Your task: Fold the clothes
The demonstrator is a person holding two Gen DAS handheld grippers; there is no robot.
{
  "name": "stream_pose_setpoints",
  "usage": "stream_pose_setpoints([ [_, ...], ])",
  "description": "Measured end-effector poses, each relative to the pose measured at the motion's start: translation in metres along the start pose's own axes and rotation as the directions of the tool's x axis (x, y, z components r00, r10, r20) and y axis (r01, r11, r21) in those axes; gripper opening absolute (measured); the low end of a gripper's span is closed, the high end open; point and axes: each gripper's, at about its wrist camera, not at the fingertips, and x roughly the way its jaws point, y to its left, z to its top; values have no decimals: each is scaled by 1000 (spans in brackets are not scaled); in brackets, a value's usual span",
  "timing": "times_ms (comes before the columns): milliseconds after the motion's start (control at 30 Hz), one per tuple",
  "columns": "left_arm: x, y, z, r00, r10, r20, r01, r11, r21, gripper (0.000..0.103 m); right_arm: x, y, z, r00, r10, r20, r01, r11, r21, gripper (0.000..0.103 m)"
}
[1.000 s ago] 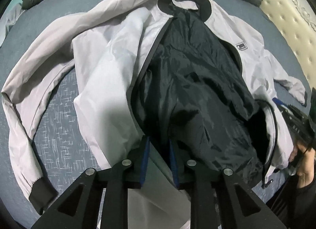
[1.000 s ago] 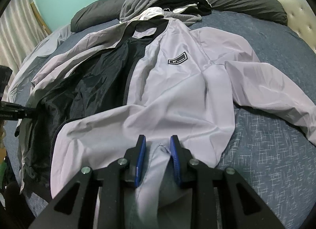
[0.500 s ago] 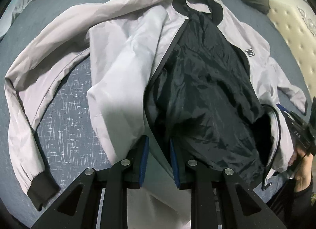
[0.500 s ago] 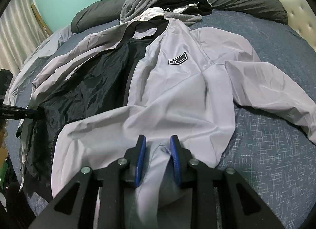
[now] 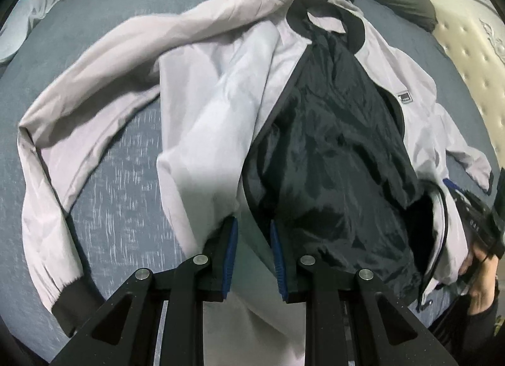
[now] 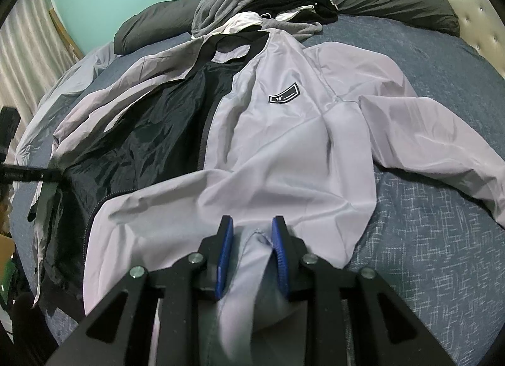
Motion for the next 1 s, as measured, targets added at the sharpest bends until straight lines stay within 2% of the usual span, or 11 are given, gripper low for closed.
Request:
stream_pose_setpoints([
  [133, 9, -11, 23, 1000, 24, 5, -24, 999, 31, 23, -1, -1, 1, 1000, 3, 1, -3, 1000, 4, 25],
  [433, 51, -18, 62, 994, 110, 1, -110, 993, 34, 23, 1, -3, 1, 1000, 13, -1, -13, 1000, 9, 25],
  [467, 56, -19, 65, 993, 117, -5, -117, 992, 36, 24, 1, -4, 1, 1000, 15, -2, -15, 1000, 9, 25],
  [567, 73, -21, 73, 990, 140, -23, -139, 989, 45, 36, 2, -5, 1, 1000, 21, -3, -21, 1000, 14, 25],
  [767, 95, -24, 77, 984, 177, -33, -173, 979, 105, 37, 2, -7, 1, 1000, 29, -4, -29, 999, 18, 25],
  [833, 96, -24, 78, 982, 186, -27, -182, 976, 121, 33, 2, -6, 1, 1000, 29, -4, -29, 999, 16, 25],
  [867, 96, -24, 78, 981, 190, -23, -186, 974, 127, 24, 3, -6, 1, 1000, 30, -5, -30, 999, 16, 25],
  [900, 95, -24, 78, 982, 189, -20, -185, 974, 131, 21, 2, -7, 1, 999, 32, -4, -32, 999, 18, 25],
  [1000, 86, -20, 79, 987, 158, -7, -156, 980, 125, 18, 2, -8, 1, 999, 39, -3, -39, 999, 25, 25],
])
